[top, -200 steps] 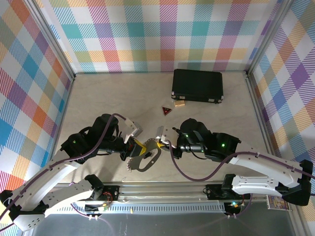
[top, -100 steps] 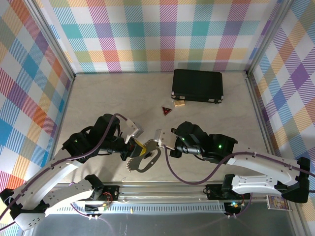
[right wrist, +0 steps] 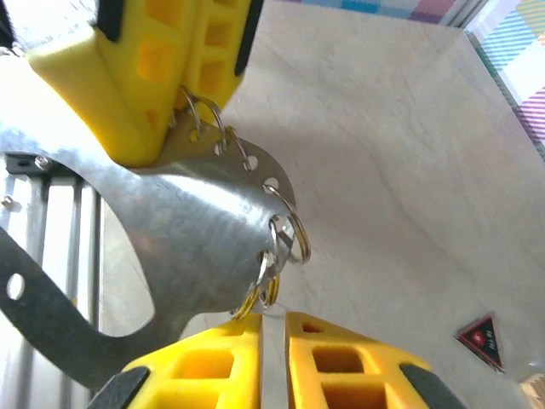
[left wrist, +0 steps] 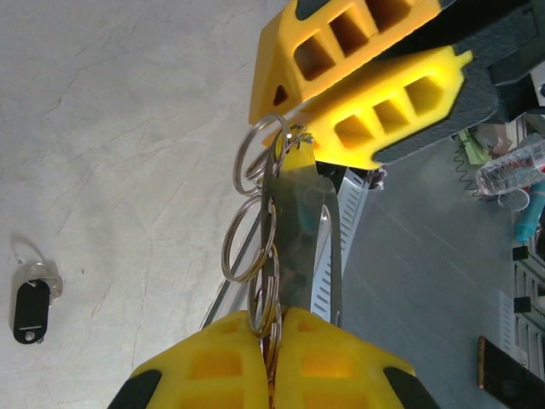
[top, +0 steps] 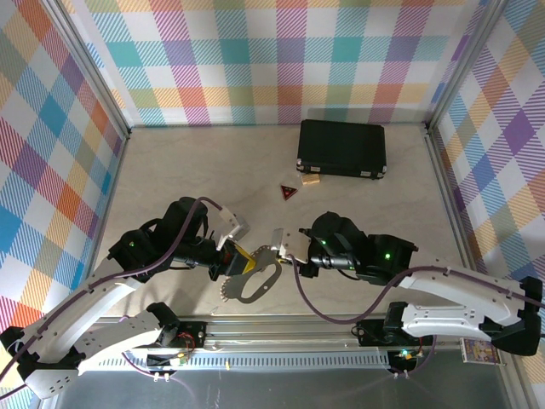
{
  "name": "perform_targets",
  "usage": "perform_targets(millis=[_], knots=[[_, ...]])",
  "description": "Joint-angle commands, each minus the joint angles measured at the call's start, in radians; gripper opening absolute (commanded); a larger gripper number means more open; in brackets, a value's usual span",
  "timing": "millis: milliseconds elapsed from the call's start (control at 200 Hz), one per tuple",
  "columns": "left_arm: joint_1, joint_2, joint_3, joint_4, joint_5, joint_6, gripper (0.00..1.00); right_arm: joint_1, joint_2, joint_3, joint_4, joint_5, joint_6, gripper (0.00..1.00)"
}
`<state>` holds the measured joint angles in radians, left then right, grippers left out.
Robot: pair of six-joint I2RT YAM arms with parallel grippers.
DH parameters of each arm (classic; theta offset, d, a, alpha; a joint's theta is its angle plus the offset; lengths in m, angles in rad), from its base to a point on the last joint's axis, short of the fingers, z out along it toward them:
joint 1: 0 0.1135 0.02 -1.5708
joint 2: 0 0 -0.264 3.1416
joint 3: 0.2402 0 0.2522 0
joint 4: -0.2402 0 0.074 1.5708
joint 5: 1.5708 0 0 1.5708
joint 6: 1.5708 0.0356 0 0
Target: Put the keys on the keyring
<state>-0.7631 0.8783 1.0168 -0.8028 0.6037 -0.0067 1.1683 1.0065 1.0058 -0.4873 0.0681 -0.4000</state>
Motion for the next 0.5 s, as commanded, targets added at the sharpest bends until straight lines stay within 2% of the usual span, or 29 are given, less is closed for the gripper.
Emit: perform_targets(millis=[0,370,420,495], knots=[[-0.001,-0.002,0.003,0.036,0.045,-0.002,0.0,0.008,-0.048,-0.022,0.078,-0.061,0.046,0.19],[0.001,-0.016,0.01,0.07,0.075,-0.039,0.0,0.007,-0.112,-0.063,0.118,-0.079,0.09,0.2],[0.002,-0.015,0.01,0.073,0.065,-0.043,0.0,0.007,-0.135,-0.075,0.133,-0.077,0.101,0.22],[0.001,-0.005,0.009,0.068,0.035,-0.043,0.0,0.007,-0.168,-0.088,0.149,-0.063,0.122,0.32]])
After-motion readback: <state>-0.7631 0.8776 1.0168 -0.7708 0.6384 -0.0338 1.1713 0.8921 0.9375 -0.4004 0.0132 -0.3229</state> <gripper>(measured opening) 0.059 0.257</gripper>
